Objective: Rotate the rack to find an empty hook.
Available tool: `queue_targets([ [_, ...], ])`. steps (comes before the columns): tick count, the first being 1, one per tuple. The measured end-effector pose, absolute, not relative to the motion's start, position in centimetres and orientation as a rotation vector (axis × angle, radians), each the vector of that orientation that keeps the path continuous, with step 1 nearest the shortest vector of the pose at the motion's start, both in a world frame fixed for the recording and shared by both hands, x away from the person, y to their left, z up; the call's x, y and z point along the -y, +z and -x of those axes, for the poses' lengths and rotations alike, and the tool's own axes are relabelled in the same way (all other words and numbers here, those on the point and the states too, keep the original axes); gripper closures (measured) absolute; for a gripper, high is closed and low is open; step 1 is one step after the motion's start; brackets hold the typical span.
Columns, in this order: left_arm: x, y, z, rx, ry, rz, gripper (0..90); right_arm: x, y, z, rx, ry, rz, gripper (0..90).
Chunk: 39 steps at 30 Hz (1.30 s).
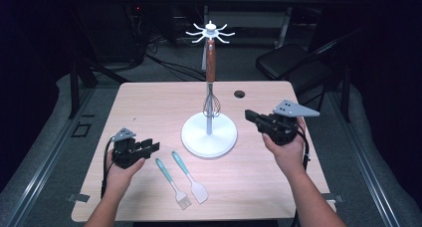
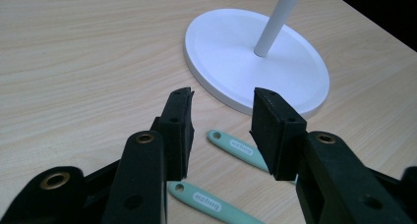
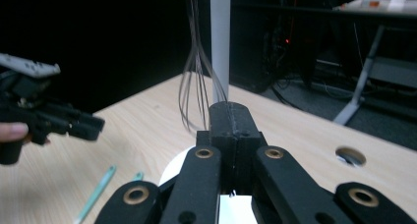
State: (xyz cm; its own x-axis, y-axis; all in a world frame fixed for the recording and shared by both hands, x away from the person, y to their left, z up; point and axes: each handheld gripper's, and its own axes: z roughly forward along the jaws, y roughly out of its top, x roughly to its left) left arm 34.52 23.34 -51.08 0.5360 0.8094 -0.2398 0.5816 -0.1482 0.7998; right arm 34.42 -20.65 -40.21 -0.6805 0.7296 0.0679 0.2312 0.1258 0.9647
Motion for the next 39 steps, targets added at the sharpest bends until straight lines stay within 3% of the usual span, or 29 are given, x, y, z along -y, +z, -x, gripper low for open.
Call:
queue_targets([
  [16,-23.7,-51.2,-34.3,-1.161,0.309,-1.824,60.2,18.9,-31.4,-37.9,-1.902,1.610,-0.838,90.0],
  [31,-24.3,-51.1,-34.3,-1.168,0.307,-1.804,60.4,16.1,-26.8,-40.8,-1.825,1.605,-0.853,90.0],
  [39,-24.3,-51.0,-34.3,-1.164,0.308,-1.806,60.4,15.4,-26.3,-41.4,-1.811,1.616,-0.868,90.0],
])
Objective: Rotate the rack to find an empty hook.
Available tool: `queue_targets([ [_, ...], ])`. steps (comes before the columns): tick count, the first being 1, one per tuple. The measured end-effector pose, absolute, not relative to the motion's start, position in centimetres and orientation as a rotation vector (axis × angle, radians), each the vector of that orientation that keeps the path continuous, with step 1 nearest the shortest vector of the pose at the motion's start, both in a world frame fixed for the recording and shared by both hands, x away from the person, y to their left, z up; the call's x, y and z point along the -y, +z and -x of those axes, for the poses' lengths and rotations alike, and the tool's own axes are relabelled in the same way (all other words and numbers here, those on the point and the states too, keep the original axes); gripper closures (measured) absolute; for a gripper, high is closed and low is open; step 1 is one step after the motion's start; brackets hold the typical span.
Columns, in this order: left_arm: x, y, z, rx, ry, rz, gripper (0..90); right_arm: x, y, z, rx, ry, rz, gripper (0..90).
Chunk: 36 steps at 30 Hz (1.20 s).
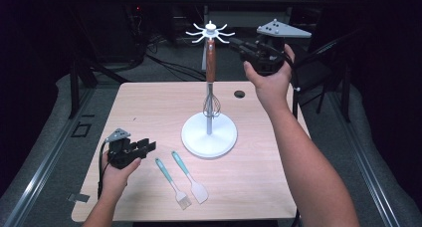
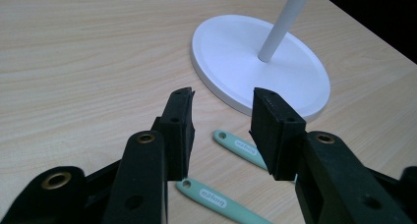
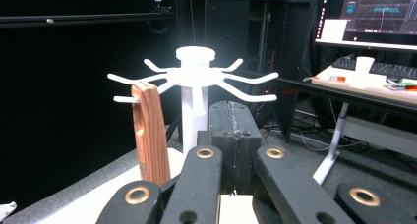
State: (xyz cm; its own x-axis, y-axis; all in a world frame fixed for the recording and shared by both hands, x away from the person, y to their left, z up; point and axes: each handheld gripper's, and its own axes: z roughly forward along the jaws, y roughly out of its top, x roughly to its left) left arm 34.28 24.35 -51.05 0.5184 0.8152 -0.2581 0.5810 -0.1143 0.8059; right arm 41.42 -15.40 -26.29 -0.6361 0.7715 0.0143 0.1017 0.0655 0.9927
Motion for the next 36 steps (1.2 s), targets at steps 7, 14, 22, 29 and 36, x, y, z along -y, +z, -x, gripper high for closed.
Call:
queue_targets([
  [7,-24.3,-51.1,-34.3,-1.170,0.313,-1.806,60.6,14.9,-26.0,-40.9,-1.824,1.625,-0.844,90.0],
  [14,-24.2,-51.2,-34.3,-1.172,0.308,-1.806,60.7,14.0,-25.9,-40.2,-1.836,1.629,-0.801,90.0],
  [22,-24.3,-51.2,-34.4,-1.171,0.305,-1.805,61.0,12.8,-25.9,-39.9,-1.842,1.620,-0.783,90.0],
  [29,-24.4,-51.2,-34.4,-1.172,0.301,-1.804,61.5,12.1,-25.8,-39.8,-1.847,1.615,-0.767,90.0],
  [36,-24.4,-51.1,-34.4,-1.171,0.302,-1.805,61.6,12.0,-25.9,-39.5,-1.845,1.611,-0.769,90.0],
])
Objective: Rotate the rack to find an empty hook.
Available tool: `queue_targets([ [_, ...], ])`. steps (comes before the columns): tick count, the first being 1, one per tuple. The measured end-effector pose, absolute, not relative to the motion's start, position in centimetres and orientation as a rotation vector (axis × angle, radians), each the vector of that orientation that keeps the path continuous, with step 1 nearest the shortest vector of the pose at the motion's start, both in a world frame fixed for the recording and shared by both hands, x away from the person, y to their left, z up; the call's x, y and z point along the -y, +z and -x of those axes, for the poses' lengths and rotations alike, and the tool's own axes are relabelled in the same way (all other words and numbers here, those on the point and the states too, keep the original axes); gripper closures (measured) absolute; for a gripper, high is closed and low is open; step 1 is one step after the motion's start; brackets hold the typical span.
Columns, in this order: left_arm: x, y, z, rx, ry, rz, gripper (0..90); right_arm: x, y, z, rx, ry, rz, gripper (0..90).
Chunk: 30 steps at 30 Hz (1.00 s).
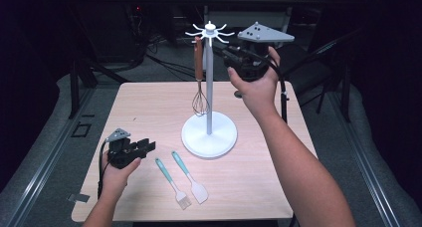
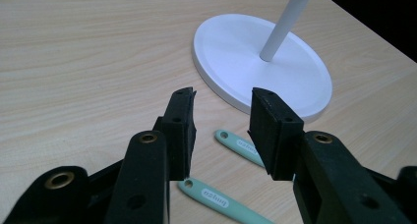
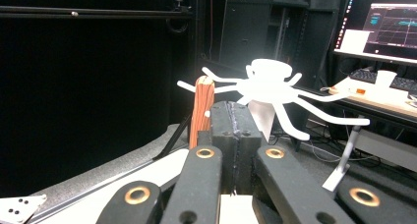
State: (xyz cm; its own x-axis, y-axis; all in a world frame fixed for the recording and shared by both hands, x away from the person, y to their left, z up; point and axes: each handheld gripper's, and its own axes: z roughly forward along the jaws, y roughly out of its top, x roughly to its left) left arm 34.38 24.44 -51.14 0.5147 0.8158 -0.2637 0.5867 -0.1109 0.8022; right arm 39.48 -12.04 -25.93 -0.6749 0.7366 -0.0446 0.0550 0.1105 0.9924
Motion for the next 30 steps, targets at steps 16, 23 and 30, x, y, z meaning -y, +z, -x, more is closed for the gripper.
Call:
queue_targets([
  [16,-24.5,-51.2,-34.3,-1.175,0.314,-1.803,61.6,14.2,-32.7,-36.8,-1.879,1.597,-0.844,90.0],
  [23,-24.4,-51.3,-34.3,-1.179,0.312,-1.802,61.5,15.6,-36.9,-35.3,-1.896,1.603,-0.888,89.4],
  [30,-24.4,-51.3,-34.3,-1.182,0.312,-1.800,61.4,16.7,-41.3,-33.7,-1.946,1.533,-0.947,84.6],
])
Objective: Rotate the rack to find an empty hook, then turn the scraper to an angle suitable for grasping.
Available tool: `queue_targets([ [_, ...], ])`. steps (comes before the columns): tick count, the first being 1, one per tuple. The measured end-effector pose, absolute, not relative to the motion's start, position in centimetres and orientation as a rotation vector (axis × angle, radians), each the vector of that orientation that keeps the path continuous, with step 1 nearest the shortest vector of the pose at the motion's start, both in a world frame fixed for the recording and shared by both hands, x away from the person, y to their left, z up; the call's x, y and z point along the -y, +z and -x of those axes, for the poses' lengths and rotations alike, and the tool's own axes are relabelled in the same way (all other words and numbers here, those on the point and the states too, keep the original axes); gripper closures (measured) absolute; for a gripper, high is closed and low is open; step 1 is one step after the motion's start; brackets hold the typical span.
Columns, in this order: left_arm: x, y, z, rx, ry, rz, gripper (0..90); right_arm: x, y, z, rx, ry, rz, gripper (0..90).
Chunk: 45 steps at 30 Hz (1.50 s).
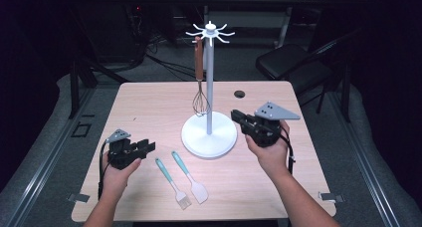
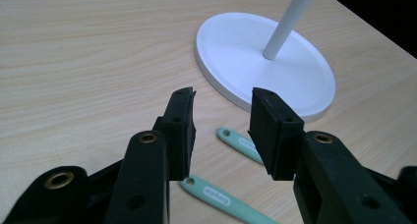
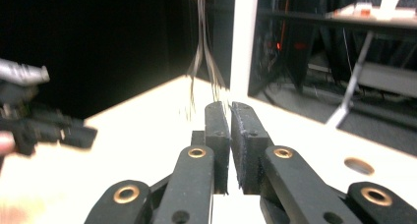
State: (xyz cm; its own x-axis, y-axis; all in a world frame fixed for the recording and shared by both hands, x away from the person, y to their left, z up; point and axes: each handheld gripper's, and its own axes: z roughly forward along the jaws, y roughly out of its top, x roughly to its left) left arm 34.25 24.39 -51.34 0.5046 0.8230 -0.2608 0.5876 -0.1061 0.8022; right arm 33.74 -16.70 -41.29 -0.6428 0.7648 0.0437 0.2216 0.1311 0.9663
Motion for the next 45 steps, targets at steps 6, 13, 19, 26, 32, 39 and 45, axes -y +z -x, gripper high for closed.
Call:
queue_targets([
  [6,-24.4,-51.5,-34.3,-1.182,0.316,-1.805,61.0,17.6,-45.9,-32.4,-2.065,1.418,-1.005,79.7],
  [13,-24.3,-51.8,-34.4,-1.198,0.318,-1.812,59.6,17.9,-50.1,-31.7,-2.202,1.313,-1.115,68.2],
  [19,-24.4,-51.8,-34.4,-1.199,0.317,-1.807,59.3,16.7,-52.4,-31.8,-2.252,1.203,-1.170,63.0],
  [26,-24.5,-51.7,-34.4,-1.200,0.320,-1.806,59.3,14.1,-53.4,-32.8,-2.316,1.142,-1.186,64.5],
  [32,-24.5,-51.8,-34.4,-1.205,0.330,-1.806,59.3,11.8,-53.8,-33.2,-2.356,1.144,-1.195,68.1],
  [39,-24.3,-51.8,-34.4,-1.201,0.333,-1.815,59.3,8.3,-54.8,-33.3,-2.431,1.142,-1.168,69.7],
  [45,-24.4,-51.9,-34.4,-1.198,0.330,-1.814,59.3,5.8,-55.6,-33.5,-2.489,1.103,-1.139,72.0],
])
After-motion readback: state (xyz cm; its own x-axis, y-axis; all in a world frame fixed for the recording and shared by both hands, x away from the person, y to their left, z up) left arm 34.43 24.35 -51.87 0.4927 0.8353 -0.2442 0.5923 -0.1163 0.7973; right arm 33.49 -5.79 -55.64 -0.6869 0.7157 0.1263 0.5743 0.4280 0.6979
